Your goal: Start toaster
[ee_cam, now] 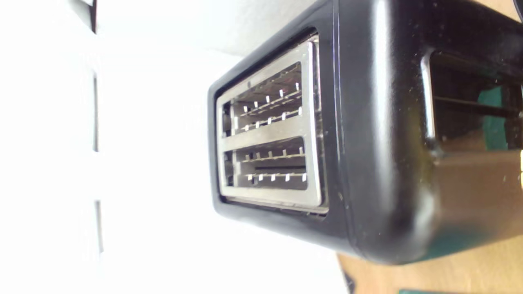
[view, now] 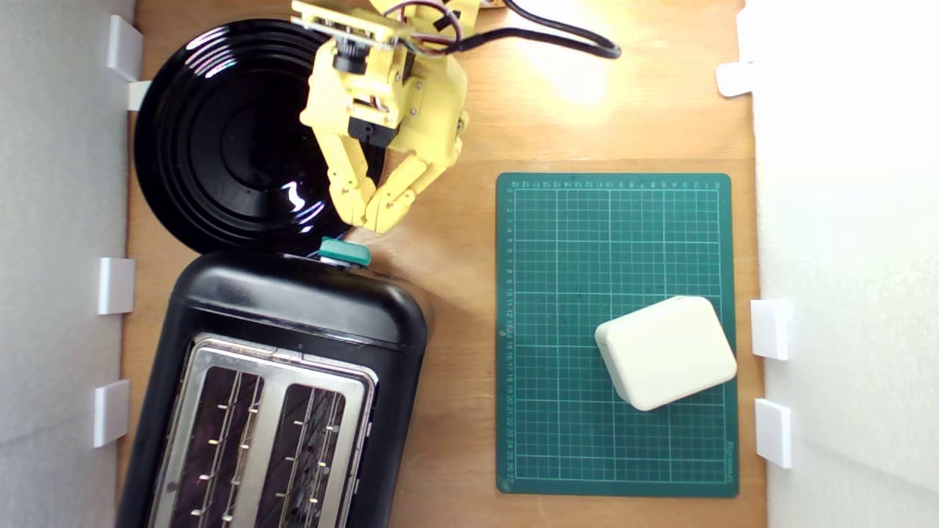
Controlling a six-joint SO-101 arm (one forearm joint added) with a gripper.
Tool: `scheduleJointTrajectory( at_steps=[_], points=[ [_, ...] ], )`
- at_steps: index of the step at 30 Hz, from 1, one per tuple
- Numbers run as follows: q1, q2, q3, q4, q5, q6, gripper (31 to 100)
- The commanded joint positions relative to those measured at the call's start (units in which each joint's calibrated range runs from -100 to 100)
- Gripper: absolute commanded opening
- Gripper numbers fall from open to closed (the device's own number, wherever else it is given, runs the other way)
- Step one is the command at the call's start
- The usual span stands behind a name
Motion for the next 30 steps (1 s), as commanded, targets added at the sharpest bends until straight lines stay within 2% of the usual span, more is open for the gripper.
scheduleJointTrajectory(
  at_steps=[1,12,15,20,30],
  points=[
    [-3.8,-9.0,4.5,0.0,0.0,-3.5,31.4],
    [-12.3,-28.3,26.1,0.0,-0.2,-10.3,31.4],
    [-14.1,-33.2,31.0,-1.7,-0.1,-11.2,31.4],
    [-14.3,-39.3,38.6,-4.4,-0.1,-11.4,31.4],
    [-14.3,-48.9,53.1,-5.7,-0.1,-11.3,31.4]
  ],
)
